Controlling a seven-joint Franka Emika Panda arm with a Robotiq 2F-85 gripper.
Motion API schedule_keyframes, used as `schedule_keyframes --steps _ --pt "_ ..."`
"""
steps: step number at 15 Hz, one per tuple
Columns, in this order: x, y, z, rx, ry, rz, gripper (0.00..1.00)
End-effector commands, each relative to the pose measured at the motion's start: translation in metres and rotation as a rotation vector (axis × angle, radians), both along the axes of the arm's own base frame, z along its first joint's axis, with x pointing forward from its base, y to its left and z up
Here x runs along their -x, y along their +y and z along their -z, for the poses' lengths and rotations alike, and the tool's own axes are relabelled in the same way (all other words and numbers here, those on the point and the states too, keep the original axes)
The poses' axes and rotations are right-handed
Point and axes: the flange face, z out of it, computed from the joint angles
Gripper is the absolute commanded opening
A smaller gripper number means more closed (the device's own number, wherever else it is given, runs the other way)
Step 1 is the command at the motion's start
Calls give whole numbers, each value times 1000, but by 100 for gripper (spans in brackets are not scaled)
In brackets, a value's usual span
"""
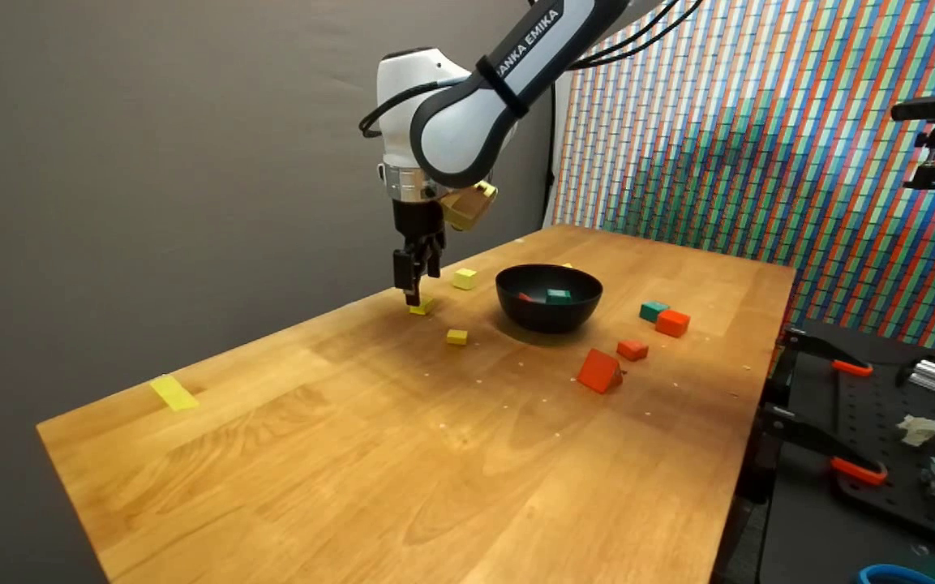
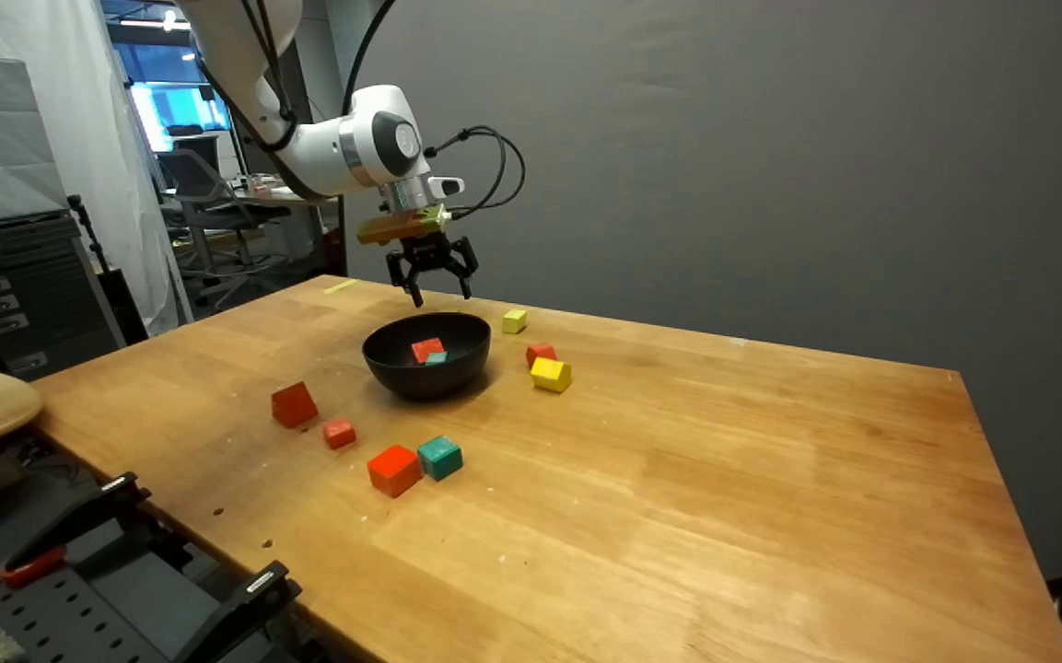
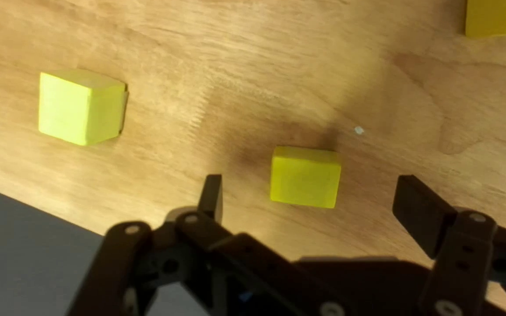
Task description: Put all the blocks inside the black bowl
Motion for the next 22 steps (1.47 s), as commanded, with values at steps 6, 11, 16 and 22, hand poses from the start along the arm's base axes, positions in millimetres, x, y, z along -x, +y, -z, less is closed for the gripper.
schedule_keyframes --steps 6,11,16,22 --pt "-23 -1 14 7 12 41 47" --pt "-14 -10 -21 -63 51 78 24" --pt "30 -36 -93 4 70 166 24" --pt "104 -110 -93 -47 242 446 24"
